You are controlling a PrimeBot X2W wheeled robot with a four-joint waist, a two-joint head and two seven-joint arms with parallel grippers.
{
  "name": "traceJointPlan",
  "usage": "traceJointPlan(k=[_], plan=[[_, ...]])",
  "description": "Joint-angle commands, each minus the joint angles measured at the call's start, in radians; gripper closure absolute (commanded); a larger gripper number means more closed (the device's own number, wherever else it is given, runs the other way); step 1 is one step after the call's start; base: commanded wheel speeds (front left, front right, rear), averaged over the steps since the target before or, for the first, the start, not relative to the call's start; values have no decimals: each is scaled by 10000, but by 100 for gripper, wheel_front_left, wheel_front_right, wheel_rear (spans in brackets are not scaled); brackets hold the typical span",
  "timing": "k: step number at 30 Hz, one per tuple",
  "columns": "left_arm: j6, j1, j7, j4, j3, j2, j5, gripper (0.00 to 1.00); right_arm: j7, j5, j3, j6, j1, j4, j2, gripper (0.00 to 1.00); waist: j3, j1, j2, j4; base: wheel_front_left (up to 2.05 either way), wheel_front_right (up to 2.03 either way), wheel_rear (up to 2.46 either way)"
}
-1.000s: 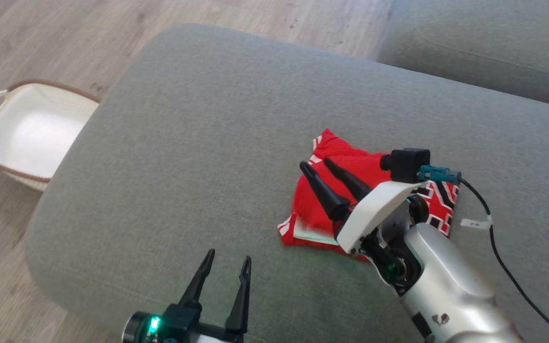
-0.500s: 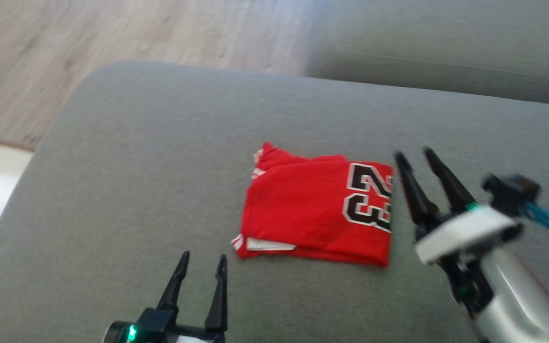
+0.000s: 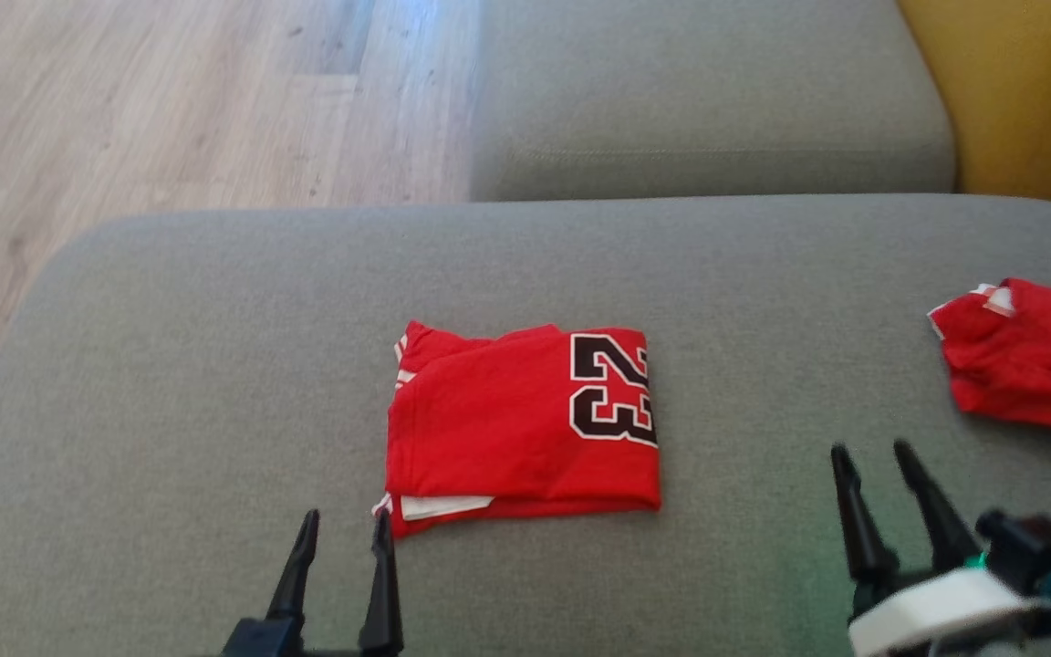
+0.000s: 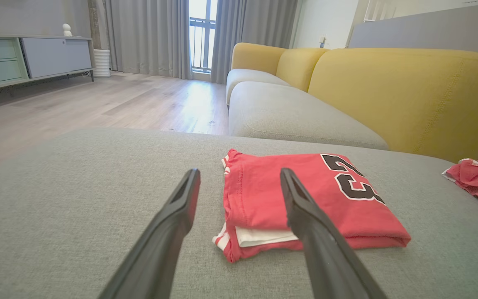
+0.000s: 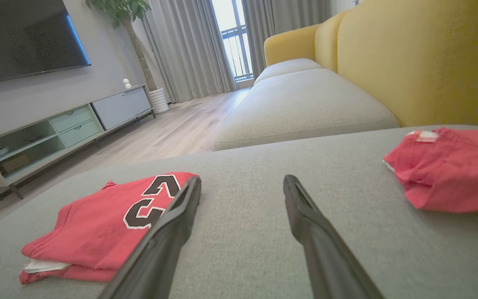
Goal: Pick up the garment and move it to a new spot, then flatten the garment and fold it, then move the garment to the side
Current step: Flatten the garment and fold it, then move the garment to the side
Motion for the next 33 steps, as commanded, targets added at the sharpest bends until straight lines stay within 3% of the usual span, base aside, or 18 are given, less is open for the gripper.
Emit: traceJointPlan(k=[1, 11, 33], plan=[[5, -295, -124, -267, 471, -72, 97, 0, -129, -114, 81, -7, -202, -424, 10, 0, -88, 2, 0, -86, 0, 0, 0], [-270, 112, -124, -11, 798, -321, 412, 0, -134, -371, -21, -7, 334, -530, 564, 0, -341, 2, 0, -217, 0, 0, 0], [-623, 215, -124, 124, 1161, -514, 846, 0, -135, -490, 27, -7, 389, -568, 667, 0, -15, 2, 0, 2, 0, 0, 0]])
